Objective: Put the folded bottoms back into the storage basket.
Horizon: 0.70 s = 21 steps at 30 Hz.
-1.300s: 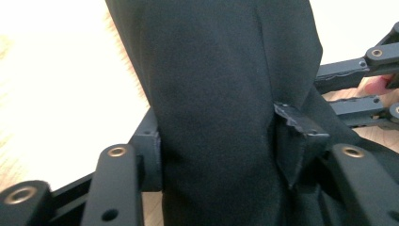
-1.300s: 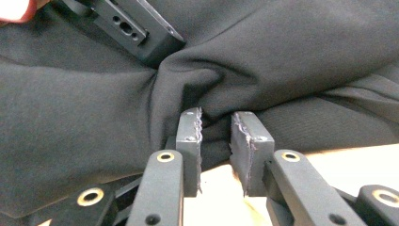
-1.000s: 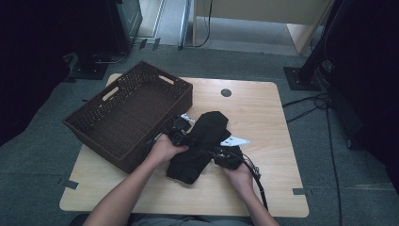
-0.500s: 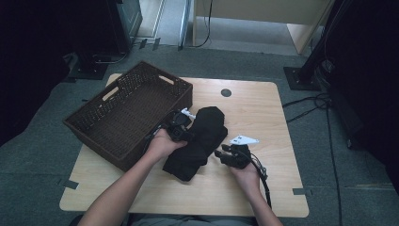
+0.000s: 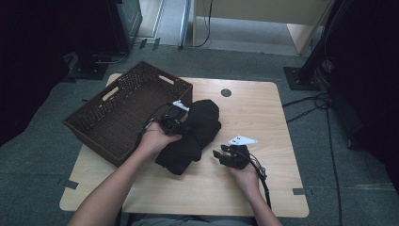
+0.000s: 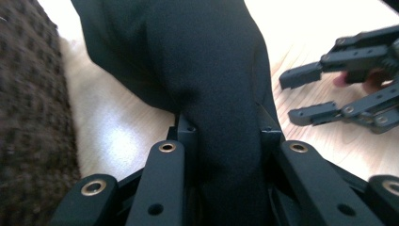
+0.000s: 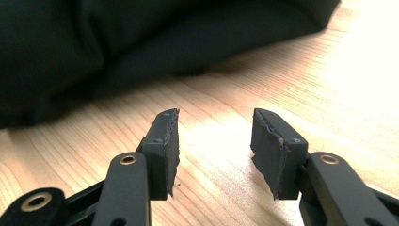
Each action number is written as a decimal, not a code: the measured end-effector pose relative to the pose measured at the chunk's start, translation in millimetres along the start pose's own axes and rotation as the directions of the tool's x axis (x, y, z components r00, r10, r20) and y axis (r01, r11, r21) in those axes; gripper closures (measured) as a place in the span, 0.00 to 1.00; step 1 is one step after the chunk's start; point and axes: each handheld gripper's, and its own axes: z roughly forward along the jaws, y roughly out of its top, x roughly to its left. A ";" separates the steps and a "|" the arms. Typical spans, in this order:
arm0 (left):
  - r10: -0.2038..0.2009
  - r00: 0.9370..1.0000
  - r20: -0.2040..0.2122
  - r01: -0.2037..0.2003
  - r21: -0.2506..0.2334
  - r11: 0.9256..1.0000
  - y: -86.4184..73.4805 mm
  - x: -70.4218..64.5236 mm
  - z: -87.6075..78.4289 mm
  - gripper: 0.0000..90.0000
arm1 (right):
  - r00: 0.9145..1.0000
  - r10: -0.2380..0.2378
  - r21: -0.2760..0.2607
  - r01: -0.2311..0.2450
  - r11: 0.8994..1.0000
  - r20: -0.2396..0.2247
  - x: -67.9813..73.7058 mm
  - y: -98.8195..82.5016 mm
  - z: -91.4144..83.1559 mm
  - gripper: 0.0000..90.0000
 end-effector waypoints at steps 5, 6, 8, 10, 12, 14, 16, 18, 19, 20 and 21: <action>-0.003 1.000 0.006 0.003 -0.033 0.999 8.9 2.7 -20.8 0.80 | 1.000 -0.018 0.012 0.018 1.000 -0.001 2.0 -1.3 3.7 0.57; 0.000 1.000 0.003 0.000 -0.044 0.999 12.9 3.9 -30.2 0.80 | 1.000 -0.017 0.019 0.017 1.000 -0.003 2.6 -1.8 4.4 0.57; -0.006 1.000 0.007 0.006 -0.062 0.998 16.4 5.9 -40.0 0.80 | 1.000 -0.024 0.019 0.024 1.000 -0.003 3.5 -3.1 5.8 0.57; -0.006 1.000 -0.002 0.006 -0.069 0.998 18.4 6.6 -44.8 0.80 | 1.000 -0.023 0.019 0.023 1.000 -0.001 4.5 -3.4 6.1 0.57; -0.008 1.000 -0.012 0.007 -0.077 0.997 21.7 8.8 -53.8 0.80 | 0.999 -0.034 0.016 0.034 0.999 -0.001 5.2 -3.3 6.9 0.56; -0.008 1.000 -0.013 0.007 -0.087 0.996 23.5 11.3 -61.9 0.80 | 0.999 -0.033 0.016 0.033 0.999 0.000 5.6 -3.3 6.8 0.56; -0.025 1.000 -0.005 0.025 -0.096 0.995 25.4 16.3 -72.7 0.80 | 0.999 -0.039 0.015 0.039 0.999 0.002 6.5 -4.1 6.8 0.56; -0.023 1.000 -0.009 0.022 -0.097 0.995 25.8 17.7 -76.1 0.80 | 0.999 -0.045 0.014 0.045 0.999 0.002 6.7 -4.3 6.9 0.56; -0.023 1.000 -0.017 0.021 -0.101 0.995 26.4 18.9 -79.1 0.80 | 0.999 -0.050 0.013 0.050 0.999 0.005 6.8 -4.5 7.0 0.56; -0.029 0.999 -0.021 0.027 -0.103 0.994 26.9 20.5 -82.6 0.80 | 0.998 -0.056 0.011 0.055 0.998 0.010 7.3 -4.7 7.2 0.56; -0.032 0.999 -0.022 0.029 -0.105 0.994 27.4 22.2 -85.8 0.80 | 0.998 -0.063 0.007 0.063 0.998 0.013 7.4 -4.9 7.4 0.56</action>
